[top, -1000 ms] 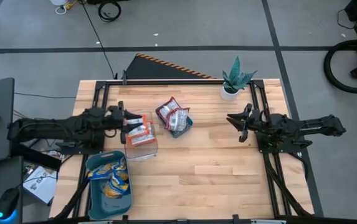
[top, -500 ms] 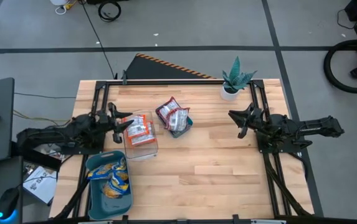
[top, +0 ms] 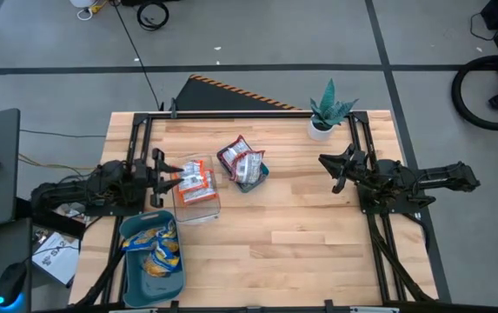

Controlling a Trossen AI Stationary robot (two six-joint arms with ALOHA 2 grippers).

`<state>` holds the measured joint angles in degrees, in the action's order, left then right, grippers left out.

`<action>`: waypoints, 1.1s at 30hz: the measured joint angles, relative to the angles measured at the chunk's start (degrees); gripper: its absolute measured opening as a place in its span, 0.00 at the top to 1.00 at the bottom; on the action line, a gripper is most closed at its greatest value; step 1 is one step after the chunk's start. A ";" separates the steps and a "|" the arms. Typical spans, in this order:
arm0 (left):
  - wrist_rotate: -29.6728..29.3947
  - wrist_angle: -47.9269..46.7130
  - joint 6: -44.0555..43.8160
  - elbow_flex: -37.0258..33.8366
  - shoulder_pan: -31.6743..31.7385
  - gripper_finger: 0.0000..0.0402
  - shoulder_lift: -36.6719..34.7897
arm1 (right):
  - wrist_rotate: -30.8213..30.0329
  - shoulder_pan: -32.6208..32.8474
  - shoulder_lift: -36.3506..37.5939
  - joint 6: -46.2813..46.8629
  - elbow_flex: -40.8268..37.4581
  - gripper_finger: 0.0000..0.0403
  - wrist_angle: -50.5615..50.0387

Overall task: Sort Maruchan noodles
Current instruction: Return to Home Position

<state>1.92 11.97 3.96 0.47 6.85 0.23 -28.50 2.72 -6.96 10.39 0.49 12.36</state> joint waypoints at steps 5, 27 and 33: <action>2.68 -0.44 -0.50 0.00 0.00 0.72 0.00 | 0.03 0.00 -0.02 -0.02 0.00 0.83 0.00; -0.33 -4.62 -12.32 -0.03 0.00 0.94 0.13 | 0.10 0.00 -0.02 -0.02 0.04 0.84 -0.02; -0.38 -4.62 -12.30 -0.04 0.00 0.94 0.13 | 0.10 0.00 -0.04 -0.02 0.04 0.83 -0.02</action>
<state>1.54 7.35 -8.34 0.43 6.85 0.36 -28.40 2.72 -7.00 10.37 0.54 12.34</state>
